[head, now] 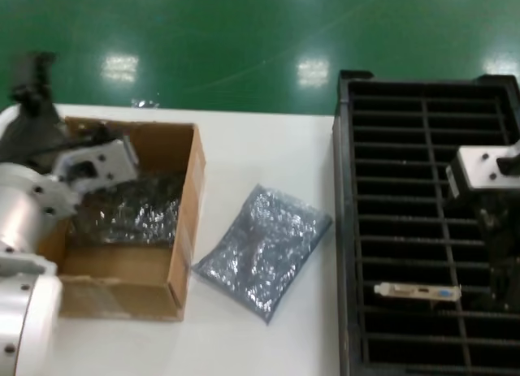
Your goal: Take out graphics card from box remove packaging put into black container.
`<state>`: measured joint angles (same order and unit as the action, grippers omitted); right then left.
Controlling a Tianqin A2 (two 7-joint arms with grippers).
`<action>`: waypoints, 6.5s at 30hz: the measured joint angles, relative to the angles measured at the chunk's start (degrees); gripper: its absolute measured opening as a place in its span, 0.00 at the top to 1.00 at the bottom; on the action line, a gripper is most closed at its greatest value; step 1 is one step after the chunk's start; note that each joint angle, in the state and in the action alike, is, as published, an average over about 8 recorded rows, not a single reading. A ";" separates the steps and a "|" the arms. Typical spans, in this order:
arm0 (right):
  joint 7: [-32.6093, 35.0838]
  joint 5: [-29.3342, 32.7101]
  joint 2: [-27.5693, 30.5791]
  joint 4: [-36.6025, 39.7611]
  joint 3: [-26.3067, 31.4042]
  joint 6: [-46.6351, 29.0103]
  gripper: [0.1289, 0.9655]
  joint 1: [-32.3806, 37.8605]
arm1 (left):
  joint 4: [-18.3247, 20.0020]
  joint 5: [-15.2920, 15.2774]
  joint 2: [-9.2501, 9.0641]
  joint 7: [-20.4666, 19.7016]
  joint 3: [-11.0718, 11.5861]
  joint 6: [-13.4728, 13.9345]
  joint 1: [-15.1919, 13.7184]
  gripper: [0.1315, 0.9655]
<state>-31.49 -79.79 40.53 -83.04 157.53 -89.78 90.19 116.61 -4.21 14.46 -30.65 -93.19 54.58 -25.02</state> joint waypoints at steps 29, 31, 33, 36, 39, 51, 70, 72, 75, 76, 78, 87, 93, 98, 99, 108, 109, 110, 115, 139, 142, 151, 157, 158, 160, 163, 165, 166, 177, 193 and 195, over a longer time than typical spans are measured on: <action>10.07 -7.47 -7.47 -2.76 -21.08 28.69 0.00 -28.89 | -7.70 32.41 1.29 11.62 0.74 -17.87 8.39 0.00; 10.92 -8.09 -8.09 -2.99 -22.82 31.11 0.00 -31.28 | -8.37 35.32 1.35 12.36 0.77 -19.30 9.04 0.00; 11.77 -8.72 -8.72 -3.22 -24.60 33.53 0.00 -33.71 | -9.06 38.29 1.40 13.11 0.80 -20.76 9.70 0.00; 13.03 -9.66 -9.65 -3.57 -27.23 37.13 0.00 -37.32 | -10.07 42.70 1.49 14.23 0.85 -22.91 10.68 0.00; 14.29 -10.59 -10.59 -3.91 -29.87 40.72 0.00 -40.93 | -11.09 47.11 1.57 15.35 0.89 -25.08 11.66 0.00; 19.33 -14.33 -14.33 -5.30 -40.43 55.11 0.00 -55.38 | -15.15 64.77 1.91 19.84 1.07 -33.73 15.59 0.00; 27.31 -20.25 -20.24 -7.48 -57.11 77.85 0.00 -78.23 | -21.57 92.70 2.45 26.92 1.36 -47.41 21.77 0.00; 28.16 -20.88 -20.87 -7.72 -58.89 80.29 0.00 -80.67 | -22.26 95.68 2.51 27.68 1.39 -48.87 22.43 0.00; 29.32 -21.73 -21.72 -8.03 -61.30 83.57 0.00 -83.96 | -23.19 99.71 2.58 28.71 1.43 -50.84 23.33 0.00; 29.61 -21.95 -21.95 -8.12 -61.93 84.42 0.00 -84.81 | -23.43 100.75 2.60 28.97 1.44 -51.35 23.56 0.00; 30.08 -22.30 -22.29 -8.24 -62.90 85.74 0.00 -86.14 | -23.80 102.38 2.63 29.39 1.46 -52.15 23.92 0.00; 30.44 -22.56 -22.55 -8.34 -63.64 86.76 0.00 -87.15 | -24.09 103.64 2.66 29.71 1.47 -52.77 24.20 0.00; 30.44 -22.56 -22.55 -8.34 -63.65 86.76 0.00 -87.15 | -24.09 103.64 2.66 29.71 1.47 -52.77 24.20 0.00; 30.44 -22.56 -22.55 -8.34 -63.65 86.76 0.00 -87.15 | -24.09 103.64 2.66 29.71 1.47 -52.77 24.20 0.00; 30.44 -22.56 -22.55 -8.34 -63.65 86.76 0.00 -87.15 | -24.09 103.64 2.66 29.71 1.47 -52.77 24.20 0.00; 30.44 -22.56 -22.55 -8.34 -63.65 86.76 0.00 -87.15 | -24.09 103.64 2.66 29.71 1.47 -52.77 24.20 0.00; 30.44 -22.56 -22.55 -8.34 -63.65 86.76 0.00 -87.15 | -24.09 103.64 2.66 29.71 1.47 -52.77 24.20 0.00; 30.44 -22.56 -22.55 -8.34 -63.65 86.76 0.00 -87.15 | -24.09 103.64 2.66 29.71 1.47 -52.77 24.20 0.00; 30.44 -22.56 -22.55 -8.34 -63.65 86.76 0.00 -87.15 | -24.09 103.64 2.66 29.71 1.47 -52.77 24.20 0.00; 30.43 -22.56 -22.55 -8.34 -63.65 86.76 0.00 -87.15 | -24.09 103.64 2.66 29.71 1.47 -52.77 24.20 0.00; 30.43 -22.56 -22.55 -8.34 -63.65 86.76 0.00 -87.15 | -24.09 103.64 2.66 29.71 1.47 -52.77 24.20 0.00; 30.43 -22.56 -22.55 -8.34 -63.65 86.76 0.00 -87.15 | -24.09 103.64 2.66 29.71 1.47 -52.77 24.20 0.00; 30.43 -22.56 -22.55 -8.34 -63.65 86.76 0.00 -87.15 | -24.09 103.64 2.66 29.71 1.47 -52.77 24.20 0.00; 30.43 -22.56 -22.55 -8.34 -63.65 86.76 0.00 -87.15 | -24.09 103.64 2.66 29.71 1.47 -52.77 24.20 0.00; 30.43 -22.56 -22.55 -8.34 -63.65 86.76 0.00 -87.15 | -24.09 103.64 2.66 29.71 1.47 -52.77 24.20 0.00; 30.43 -22.56 -22.55 -8.34 -63.65 86.76 0.00 -87.15 | -24.09 103.64 2.66 29.71 1.47 -52.77 24.20 0.00; 30.43 -22.56 -22.55 -8.34 -63.65 86.76 0.00 -87.15 | -24.09 103.64 2.66 29.71 1.47 -52.77 24.20 0.00; 30.43 -22.56 -22.55 -8.34 -63.65 86.76 0.00 -87.15 | -24.09 103.64 2.66 29.71 1.47 -52.77 24.20 0.00; 30.43 -22.56 -22.55 -8.34 -63.65 86.76 0.00 -87.15 | -24.09 103.64 2.66 29.71 1.47 -52.77 24.20 0.00; 30.43 -22.56 -22.55 -8.34 -63.65 86.76 0.00 -87.15 | -24.09 103.64 2.66 29.71 1.47 -52.77 24.20 0.00; 30.43 -22.56 -22.55 -8.34 -63.65 86.76 0.00 -87.15 | -24.09 103.64 2.66 29.71 1.47 -52.77 24.20 0.00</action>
<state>-1.06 -102.35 17.97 -91.38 93.89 -3.02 3.03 92.53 99.43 17.12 -0.94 -91.71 1.82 -0.82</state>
